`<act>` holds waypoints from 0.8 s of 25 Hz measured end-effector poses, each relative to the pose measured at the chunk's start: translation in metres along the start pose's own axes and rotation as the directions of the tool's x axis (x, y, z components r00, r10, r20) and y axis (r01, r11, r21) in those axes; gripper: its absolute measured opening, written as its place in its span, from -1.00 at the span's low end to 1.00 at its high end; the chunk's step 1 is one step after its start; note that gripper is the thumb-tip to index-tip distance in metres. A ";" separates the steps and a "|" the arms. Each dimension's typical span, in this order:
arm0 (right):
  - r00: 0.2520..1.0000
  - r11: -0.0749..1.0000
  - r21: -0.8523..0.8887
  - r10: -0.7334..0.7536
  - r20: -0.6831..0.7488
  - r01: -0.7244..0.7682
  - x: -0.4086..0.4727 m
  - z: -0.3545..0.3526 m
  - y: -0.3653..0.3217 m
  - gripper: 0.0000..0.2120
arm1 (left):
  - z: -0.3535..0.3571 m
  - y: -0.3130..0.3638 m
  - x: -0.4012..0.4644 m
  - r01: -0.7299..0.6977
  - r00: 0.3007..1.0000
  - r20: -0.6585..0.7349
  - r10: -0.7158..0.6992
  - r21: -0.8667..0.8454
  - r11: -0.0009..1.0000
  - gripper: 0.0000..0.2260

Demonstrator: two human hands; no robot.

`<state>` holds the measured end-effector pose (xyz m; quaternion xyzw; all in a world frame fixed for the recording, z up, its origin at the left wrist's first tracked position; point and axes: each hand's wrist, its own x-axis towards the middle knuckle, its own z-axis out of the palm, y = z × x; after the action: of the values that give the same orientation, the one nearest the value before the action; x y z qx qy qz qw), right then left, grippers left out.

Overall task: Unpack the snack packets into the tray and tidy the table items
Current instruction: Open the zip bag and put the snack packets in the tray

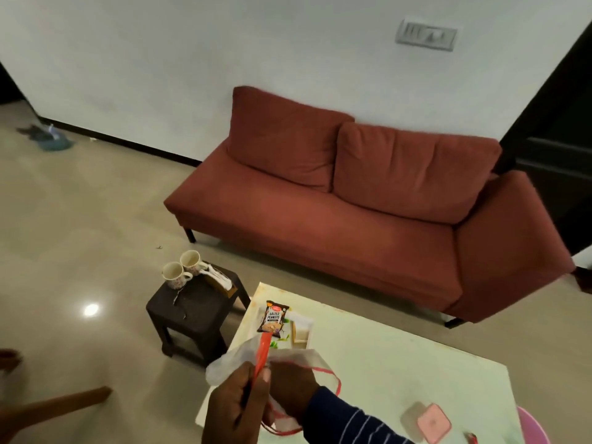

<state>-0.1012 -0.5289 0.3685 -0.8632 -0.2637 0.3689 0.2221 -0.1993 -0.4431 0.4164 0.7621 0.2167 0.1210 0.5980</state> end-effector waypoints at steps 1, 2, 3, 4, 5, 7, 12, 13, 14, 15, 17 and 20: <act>1.000 0.997 0.078 0.018 -0.019 -0.016 -0.006 0.000 -0.001 -0.73 | -0.001 0.002 0.000 -0.029 0.999 -0.022 0.029 -0.001 1.000 -0.85; 0.999 0.991 0.134 -0.001 -0.039 0.006 -0.011 0.000 -0.003 -0.74 | -0.002 0.004 0.001 -0.058 0.998 -0.019 0.058 0.017 0.998 -0.82; 0.997 0.982 0.186 -0.022 -0.070 0.034 -0.015 0.000 -0.006 -0.75 | -0.002 0.005 0.003 -0.085 0.996 0.000 0.085 0.035 0.996 -0.79; 0.995 0.966 0.257 0.002 -0.101 0.024 -0.019 -0.001 -0.007 -0.76 | -0.005 0.003 0.005 -0.106 0.994 0.020 0.105 0.053 0.993 -0.77; 0.993 0.957 0.289 0.017 -0.121 0.019 -0.020 -0.002 -0.007 -0.76 | -0.005 0.002 0.007 -0.118 0.993 0.037 0.116 0.063 0.991 -0.78; 0.994 0.943 0.330 0.010 -0.111 0.027 -0.018 -0.007 -0.005 -0.76 | -0.005 0.001 0.013 -0.131 0.990 0.054 0.128 0.051 0.990 -0.81; 0.992 0.989 0.124 -0.062 -0.109 0.075 -0.008 -0.029 0.005 -0.80 | 0.001 0.008 0.028 -0.105 0.994 0.045 0.102 0.070 0.992 -0.83; 0.995 0.998 0.030 -0.043 -0.091 0.046 -0.002 -0.033 0.006 -0.67 | 0.001 0.008 0.031 -0.103 0.994 0.038 0.100 0.096 0.990 -0.83; 0.993 0.997 -0.073 -0.002 -0.120 -0.007 0.002 -0.039 0.005 -0.57 | 0.001 0.009 0.034 -0.106 0.994 0.032 0.103 0.125 0.986 -0.83; 0.989 0.994 -0.095 0.036 -0.147 -0.051 0.003 -0.046 0.003 -0.54 | 0.001 0.009 0.037 -0.113 0.994 0.027 0.110 0.152 0.982 -0.83; 0.986 0.987 0.116 0.121 -0.117 -0.107 0.004 -0.059 0.003 -0.58 | 0.001 0.008 0.045 -0.116 0.993 0.012 0.115 0.185 0.976 -0.84; 0.975 0.930 0.309 0.219 -0.028 -0.200 0.000 -0.091 0.001 -0.72 | 0.005 0.005 0.051 -0.101 0.993 -0.040 0.113 0.224 0.969 -0.79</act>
<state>-0.0319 -0.5465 0.4252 -0.8529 -0.1031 0.3996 0.3199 -0.1518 -0.4242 0.4164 0.8311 0.2031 0.1480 0.4961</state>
